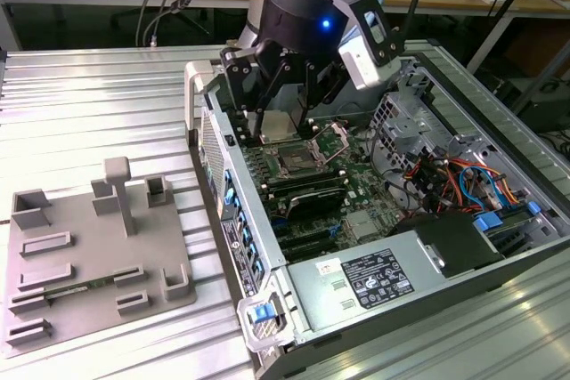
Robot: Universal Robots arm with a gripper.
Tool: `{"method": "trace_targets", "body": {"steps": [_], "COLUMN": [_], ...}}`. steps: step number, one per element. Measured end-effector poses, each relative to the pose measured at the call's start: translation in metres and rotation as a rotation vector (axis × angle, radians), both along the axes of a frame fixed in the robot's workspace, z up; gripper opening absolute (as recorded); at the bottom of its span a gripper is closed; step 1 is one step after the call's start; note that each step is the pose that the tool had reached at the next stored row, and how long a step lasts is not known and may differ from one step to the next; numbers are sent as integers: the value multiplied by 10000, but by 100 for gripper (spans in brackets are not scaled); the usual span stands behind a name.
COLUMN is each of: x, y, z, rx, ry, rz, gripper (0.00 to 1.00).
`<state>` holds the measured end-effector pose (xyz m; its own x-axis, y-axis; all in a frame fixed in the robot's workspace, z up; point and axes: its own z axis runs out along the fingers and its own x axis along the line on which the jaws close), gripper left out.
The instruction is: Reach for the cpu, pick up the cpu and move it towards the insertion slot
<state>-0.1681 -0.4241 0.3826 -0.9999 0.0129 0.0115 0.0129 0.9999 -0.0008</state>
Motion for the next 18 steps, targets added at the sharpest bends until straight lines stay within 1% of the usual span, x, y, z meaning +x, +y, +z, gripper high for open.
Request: {"method": "trace_targets", "body": {"steps": [13, 14, 15, 17, 18], "x": [122, 146, 203, 289, 301], "y": [58, 67, 87, 98, 98], "z": [-6, -8, -11, -18, -19], "rx": [-7, -8, -9, -11, -13], "ry": [0, 0, 1, 0, 0], "rz": [-1, 0, -1, 0, 0], "gripper": [55, 55, 55, 55, 55]}}
